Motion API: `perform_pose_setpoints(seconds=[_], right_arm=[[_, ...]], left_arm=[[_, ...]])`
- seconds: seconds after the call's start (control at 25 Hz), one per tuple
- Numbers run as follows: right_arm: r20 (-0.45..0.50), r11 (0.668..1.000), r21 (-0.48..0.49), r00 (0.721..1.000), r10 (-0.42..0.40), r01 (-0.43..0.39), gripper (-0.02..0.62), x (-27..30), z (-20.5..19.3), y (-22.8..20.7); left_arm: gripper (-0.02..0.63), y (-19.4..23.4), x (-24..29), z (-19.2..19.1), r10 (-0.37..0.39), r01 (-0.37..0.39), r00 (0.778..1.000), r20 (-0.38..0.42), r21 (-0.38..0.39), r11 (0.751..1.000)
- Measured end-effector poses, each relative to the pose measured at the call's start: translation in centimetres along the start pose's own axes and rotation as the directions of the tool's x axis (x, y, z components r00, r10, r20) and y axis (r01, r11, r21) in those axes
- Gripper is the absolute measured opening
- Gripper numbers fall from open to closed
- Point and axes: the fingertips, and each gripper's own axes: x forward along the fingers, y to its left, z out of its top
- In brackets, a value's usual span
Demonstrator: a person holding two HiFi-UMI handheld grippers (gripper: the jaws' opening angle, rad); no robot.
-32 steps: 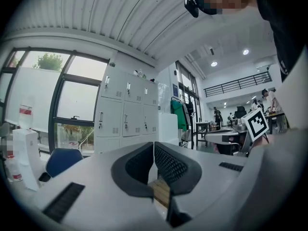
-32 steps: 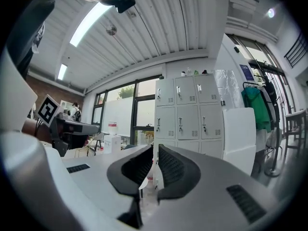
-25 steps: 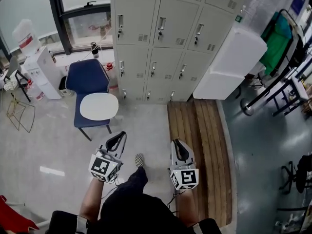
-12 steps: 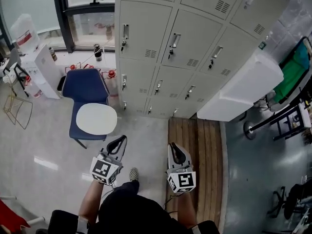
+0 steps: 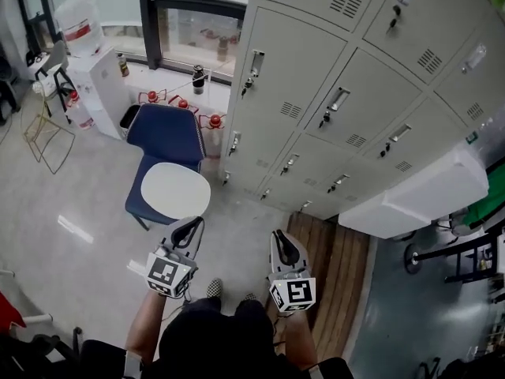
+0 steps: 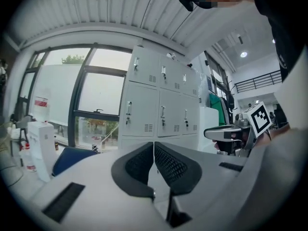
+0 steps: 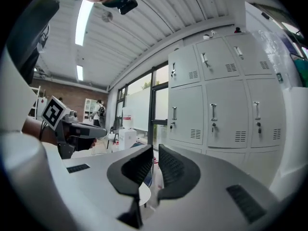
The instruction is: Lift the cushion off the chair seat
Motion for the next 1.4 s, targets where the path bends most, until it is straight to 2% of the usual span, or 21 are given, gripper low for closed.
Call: perform_pose_setpoints(seconds=[0.2,0.32,0.48,0.72,0.88,1.0,1.08,1.16,1.28,1.4], right_arm=[[0.004,0.988,-0.021,0.989,0.151,-0.151,0.054,5.5,0.6,2.2],[-0.001,0.967,-0.04,0.968,0.253,-0.252,0.054,8.8,0.0,3.2],[-0.002,0.917,-0.067,0.919,0.394,-0.393,0.054,12.9,-0.9,3.5],[-0.044,0.796,-0.094,0.802,0.596,-0.597,0.054,17.6,-2.1,3.3],[-0.075,0.745,-0.074,0.748,0.659,-0.663,0.054,20.4,-4.2,3.7],[-0.105,0.714,-0.079,0.718,0.688,-0.695,0.054,22.2,-6.5,4.2],[-0.12,0.696,-0.076,0.7,0.704,-0.714,0.054,23.4,-8.1,4.8],[-0.13,0.682,-0.071,0.685,0.717,-0.728,0.054,24.5,-9.6,5.5],[-0.145,0.676,-0.064,0.677,0.722,-0.734,0.054,26.5,-12.5,6.9],[-0.17,0.668,-0.061,0.667,0.726,-0.742,0.054,28.4,-16.2,8.6]], left_arm=[[0.023,4.3,-1.1,-0.2,0.136,-0.136,0.991,-0.002,-0.017,0.991],[0.021,6.4,-1.8,-1.4,0.242,-0.242,0.97,-0.003,-0.045,0.969],[0.021,7.8,-1.6,-3.6,0.387,-0.386,0.922,-0.005,-0.081,0.919],[0.022,8.0,-0.5,-5.8,0.575,-0.577,0.816,-0.058,-0.14,0.804],[0.021,8.8,-0.8,-7.4,0.659,-0.663,0.748,-0.082,-0.141,0.735],[0.023,9.5,-1.3,-9.9,0.71,-0.722,0.692,-0.13,-0.136,0.678],[0.022,10.2,-1.3,-11.6,0.736,-0.748,0.663,-0.137,-0.142,0.648],[0.021,10.7,-1.0,-13.3,0.742,-0.757,0.653,-0.152,-0.145,0.637],[0.023,12.0,-0.4,-15.8,0.754,-0.766,0.643,-0.136,-0.148,0.626],[0.023,13.4,0.1,-19.5,0.752,-0.771,0.636,-0.174,-0.153,0.618]])
